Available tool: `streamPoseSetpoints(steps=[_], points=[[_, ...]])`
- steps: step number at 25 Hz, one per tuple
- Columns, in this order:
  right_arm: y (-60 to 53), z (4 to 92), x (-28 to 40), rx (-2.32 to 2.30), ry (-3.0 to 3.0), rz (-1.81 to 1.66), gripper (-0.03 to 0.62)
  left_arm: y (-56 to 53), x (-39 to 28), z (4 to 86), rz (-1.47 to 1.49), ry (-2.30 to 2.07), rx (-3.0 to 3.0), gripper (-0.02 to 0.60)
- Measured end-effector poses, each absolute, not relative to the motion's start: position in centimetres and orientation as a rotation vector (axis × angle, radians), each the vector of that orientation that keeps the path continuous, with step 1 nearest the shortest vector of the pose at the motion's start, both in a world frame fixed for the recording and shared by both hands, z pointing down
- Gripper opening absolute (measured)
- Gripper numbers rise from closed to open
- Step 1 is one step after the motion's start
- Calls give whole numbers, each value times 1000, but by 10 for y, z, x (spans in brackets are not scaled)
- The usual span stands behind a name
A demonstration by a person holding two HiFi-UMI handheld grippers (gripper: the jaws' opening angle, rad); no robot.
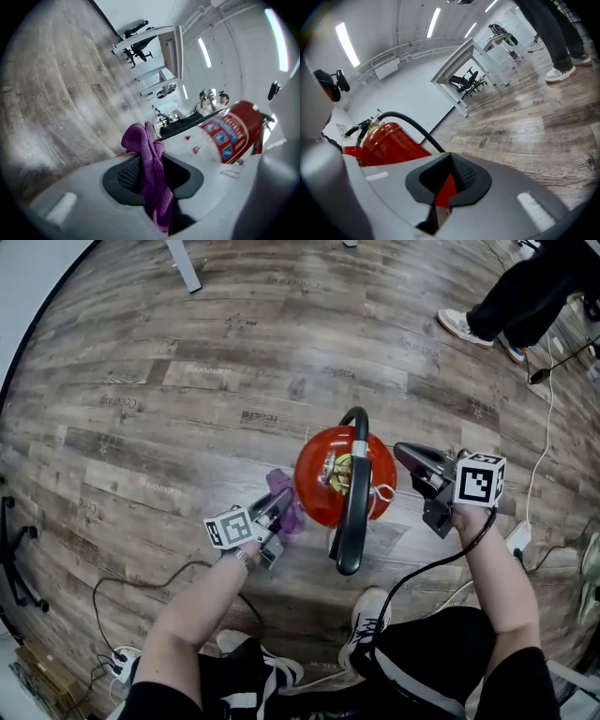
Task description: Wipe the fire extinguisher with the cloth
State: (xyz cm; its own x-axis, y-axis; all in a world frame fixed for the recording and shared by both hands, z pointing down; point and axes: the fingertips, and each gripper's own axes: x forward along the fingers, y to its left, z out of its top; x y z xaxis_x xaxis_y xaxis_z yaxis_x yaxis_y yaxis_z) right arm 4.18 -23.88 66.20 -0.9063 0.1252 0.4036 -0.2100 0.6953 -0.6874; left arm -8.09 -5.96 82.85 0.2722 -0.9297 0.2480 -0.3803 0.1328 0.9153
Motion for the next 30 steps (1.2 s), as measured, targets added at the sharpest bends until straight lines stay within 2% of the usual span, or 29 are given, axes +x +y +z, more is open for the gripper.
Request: streamPoseSetpoints(steps=[3, 6, 11, 16, 20, 26, 30], points=[[-245, 656, 44, 82, -2515, 1124, 5, -75, -93, 764, -750, -1151, 1557, 103], [-249, 649, 41, 82, -2551, 1136, 5, -98, -100, 684, -729, -972, 1779, 101], [-248, 636, 32, 54, -2590, 1136, 5, -132, -101, 555, -519, -755, 2130, 100], [-248, 637, 40, 36, -2583, 1132, 5, -145, -70, 480, -222, -525, 2331, 101], [-259, 646, 46, 68, -2574, 1182, 5, -174, -52, 476, 94, -455, 2398, 104], [-243, 648, 40, 30, -2579, 1185, 5, -194, -60, 520, 57, -350, 2218, 104], [-246, 648, 40, 11, -2583, 1203, 5, -200, -62, 587, 65, -361, 2100, 103]])
